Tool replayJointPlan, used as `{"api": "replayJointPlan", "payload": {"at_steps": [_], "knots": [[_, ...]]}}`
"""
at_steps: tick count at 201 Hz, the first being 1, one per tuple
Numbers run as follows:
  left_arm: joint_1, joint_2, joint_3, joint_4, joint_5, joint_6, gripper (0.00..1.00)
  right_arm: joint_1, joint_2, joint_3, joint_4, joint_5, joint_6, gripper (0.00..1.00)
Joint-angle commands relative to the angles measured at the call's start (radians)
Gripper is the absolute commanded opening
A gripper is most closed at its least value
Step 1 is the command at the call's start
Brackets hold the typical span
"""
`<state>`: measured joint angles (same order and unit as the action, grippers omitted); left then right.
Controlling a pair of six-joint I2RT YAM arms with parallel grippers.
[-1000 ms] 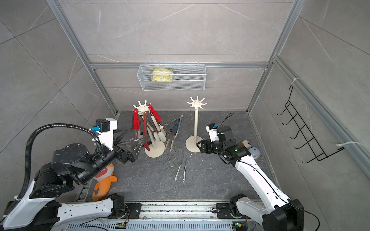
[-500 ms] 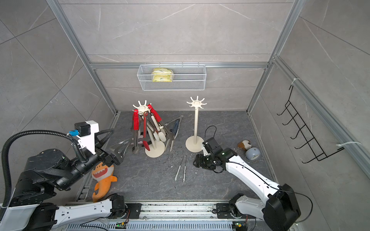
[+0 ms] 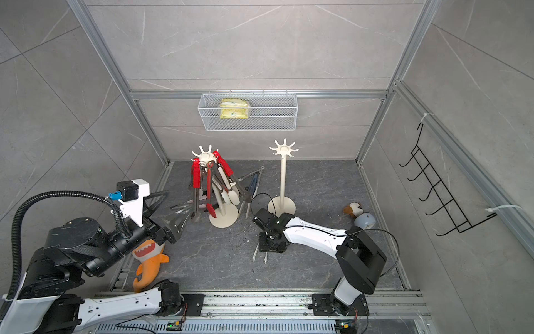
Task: Hang food tongs on kitchen utensil racks
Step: Pick up the food tongs from the center of the board.
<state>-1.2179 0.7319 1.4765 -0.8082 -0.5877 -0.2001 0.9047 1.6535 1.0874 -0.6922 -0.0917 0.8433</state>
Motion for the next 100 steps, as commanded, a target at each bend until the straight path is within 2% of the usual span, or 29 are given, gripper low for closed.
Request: {"api": "replayJointPlan", "payload": {"at_steps": [1, 71, 100], "knots": [[-0.002, -0.014, -0.005, 0.014, 0.021, -0.007, 0.99, 0.013, 0.048, 0.024, -0.016, 0.046, 0.028, 0.46], [-0.002, -0.029, -0.019, 0.004, 0.003, -0.02, 0.99, 0.022, 0.123, 0.037, 0.011, 0.087, -0.002, 0.34], [-0.001, -0.034, -0.028, 0.004, -0.002, -0.024, 0.99, 0.027, 0.148, 0.043, 0.025, 0.092, -0.036, 0.24]]}}
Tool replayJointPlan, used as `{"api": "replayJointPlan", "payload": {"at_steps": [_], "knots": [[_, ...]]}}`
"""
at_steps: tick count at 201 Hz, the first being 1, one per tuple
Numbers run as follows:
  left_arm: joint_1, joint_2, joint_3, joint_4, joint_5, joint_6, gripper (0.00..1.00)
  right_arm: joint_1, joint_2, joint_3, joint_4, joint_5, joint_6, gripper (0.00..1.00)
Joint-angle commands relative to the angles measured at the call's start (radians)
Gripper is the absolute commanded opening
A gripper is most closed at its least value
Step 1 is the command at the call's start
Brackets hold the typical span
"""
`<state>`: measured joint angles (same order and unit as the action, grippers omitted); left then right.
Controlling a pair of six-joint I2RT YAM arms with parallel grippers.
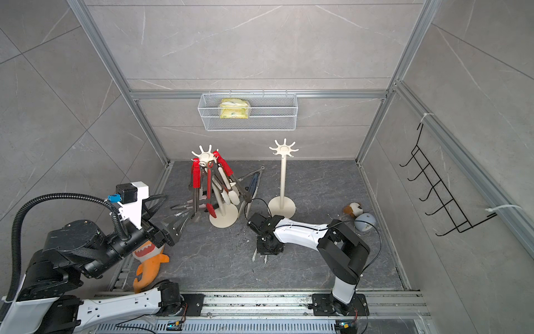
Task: Hang food tongs on kitchen utensil racks
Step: Pick up the food tongs from the center of the board.
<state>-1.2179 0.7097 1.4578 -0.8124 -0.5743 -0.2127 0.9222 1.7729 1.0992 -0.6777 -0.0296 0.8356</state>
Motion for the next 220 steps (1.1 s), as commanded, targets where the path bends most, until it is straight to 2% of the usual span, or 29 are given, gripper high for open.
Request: {"api": "replayJointPlan", "payload": {"at_steps": [1, 49, 98, 170, 220], "knots": [[-0.001, -0.013, -0.009, 0.009, -0.016, -0.012, 0.99, 0.009, 0.028, 0.031, 0.012, 0.029, -0.029, 0.23], [-0.002, -0.018, -0.014, 0.008, -0.033, -0.016, 0.99, 0.022, 0.024, 0.042, 0.007, 0.044, -0.081, 0.1], [-0.002, -0.03, -0.039, 0.014, -0.044, -0.021, 0.99, 0.025, -0.071, 0.071, -0.034, 0.088, -0.171, 0.05], [-0.002, -0.031, -0.077, 0.056, -0.059, -0.017, 0.99, 0.024, -0.406, 0.119, 0.053, 0.149, -0.499, 0.07], [-0.002, -0.027, -0.103, 0.083, -0.071, -0.024, 0.99, 0.023, -0.583, 0.112, 0.104, 0.249, -0.601, 0.05]]}}
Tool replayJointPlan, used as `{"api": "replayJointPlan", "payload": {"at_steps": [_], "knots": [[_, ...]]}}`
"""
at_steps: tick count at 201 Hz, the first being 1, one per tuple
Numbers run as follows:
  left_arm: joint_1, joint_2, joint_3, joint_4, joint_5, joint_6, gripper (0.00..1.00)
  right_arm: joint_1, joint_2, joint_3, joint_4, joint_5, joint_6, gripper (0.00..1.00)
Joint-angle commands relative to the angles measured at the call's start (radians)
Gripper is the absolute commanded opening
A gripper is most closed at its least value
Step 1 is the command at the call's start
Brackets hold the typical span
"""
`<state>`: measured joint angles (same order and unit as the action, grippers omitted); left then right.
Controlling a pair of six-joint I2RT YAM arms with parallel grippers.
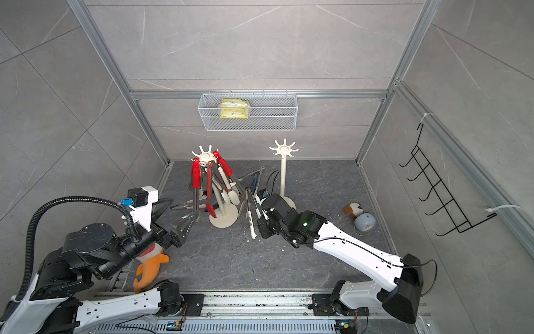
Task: Hang food tongs on kitchen utensil racks
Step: Pick up the food tongs from the center of the board, then hang the food tongs on the rack.
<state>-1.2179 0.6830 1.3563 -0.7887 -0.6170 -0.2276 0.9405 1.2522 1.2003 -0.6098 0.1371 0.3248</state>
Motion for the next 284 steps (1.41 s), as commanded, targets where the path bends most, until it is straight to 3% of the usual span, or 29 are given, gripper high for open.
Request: {"api": "replayJointPlan", "payload": {"at_steps": [1, 54, 152, 224, 284], "knots": [[-0.002, 0.0, -0.003, 0.06, -0.029, -0.01, 0.99, 0.005, -0.065, 0.011, 0.037, 0.085, -0.093, 0.05], [-0.002, 0.031, -0.016, 0.077, -0.02, -0.013, 0.99, -0.004, -0.178, 0.037, 0.025, 0.191, -0.141, 0.0], [-0.001, 0.046, -0.044, 0.113, -0.031, -0.006, 0.99, -0.033, -0.274, 0.15, -0.042, 0.235, -0.188, 0.0], [-0.002, 0.047, -0.057, 0.102, -0.081, -0.034, 0.99, -0.296, -0.239, 0.177, -0.07, 0.038, -0.2, 0.0], [-0.002, 0.049, -0.067, 0.077, -0.087, -0.072, 0.99, -0.422, -0.164, 0.181, -0.019, -0.093, -0.221, 0.0]]}}
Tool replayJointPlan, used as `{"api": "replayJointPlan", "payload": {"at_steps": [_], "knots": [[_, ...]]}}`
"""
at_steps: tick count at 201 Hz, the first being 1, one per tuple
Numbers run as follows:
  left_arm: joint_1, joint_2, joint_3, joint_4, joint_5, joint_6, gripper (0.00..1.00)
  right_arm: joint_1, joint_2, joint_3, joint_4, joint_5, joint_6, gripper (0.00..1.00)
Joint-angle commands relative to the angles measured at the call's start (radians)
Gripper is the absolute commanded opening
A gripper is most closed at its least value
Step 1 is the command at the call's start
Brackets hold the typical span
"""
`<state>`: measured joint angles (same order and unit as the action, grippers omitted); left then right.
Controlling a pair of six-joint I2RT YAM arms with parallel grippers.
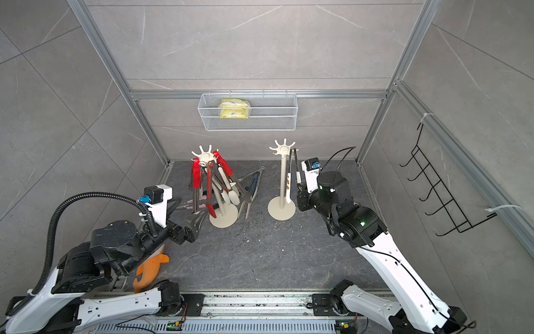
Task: Hang food tongs on kitchen utensil racks
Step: Hang the food tongs on the rack.
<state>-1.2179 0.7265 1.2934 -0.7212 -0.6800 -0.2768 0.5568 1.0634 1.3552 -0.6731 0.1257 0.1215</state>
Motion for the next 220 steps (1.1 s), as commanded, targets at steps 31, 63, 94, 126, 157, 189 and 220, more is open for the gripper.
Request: {"api": "replayJointPlan", "payload": {"at_steps": [31, 63, 94, 126, 157, 189, 220], "knots": [[-0.001, 0.0, -0.005, 0.007, -0.037, -0.031, 0.99, -0.102, 0.054, 0.014, 0.077, -0.148, -0.012, 0.0], [-0.002, 0.0, -0.005, 0.003, -0.044, -0.036, 0.99, -0.127, 0.092, 0.01, 0.098, -0.211, -0.004, 0.0], [-0.002, 0.003, -0.008, -0.003, -0.05, -0.036, 0.99, -0.128, 0.11, -0.003, 0.112, -0.241, -0.005, 0.0], [-0.001, -0.001, -0.019, -0.001, -0.063, -0.037, 0.99, -0.132, 0.115, -0.039, 0.116, -0.253, -0.011, 0.0], [-0.002, -0.004, -0.026, 0.005, -0.071, -0.039, 0.99, -0.135, 0.103, -0.084, 0.125, -0.255, -0.012, 0.0], [-0.001, -0.003, -0.036, 0.015, -0.076, -0.043, 0.99, -0.142, 0.104, -0.105, 0.127, -0.253, -0.019, 0.0], [-0.002, 0.009, -0.05, 0.028, -0.07, -0.06, 0.99, -0.151, 0.113, -0.099, 0.121, -0.254, -0.026, 0.14]]}}
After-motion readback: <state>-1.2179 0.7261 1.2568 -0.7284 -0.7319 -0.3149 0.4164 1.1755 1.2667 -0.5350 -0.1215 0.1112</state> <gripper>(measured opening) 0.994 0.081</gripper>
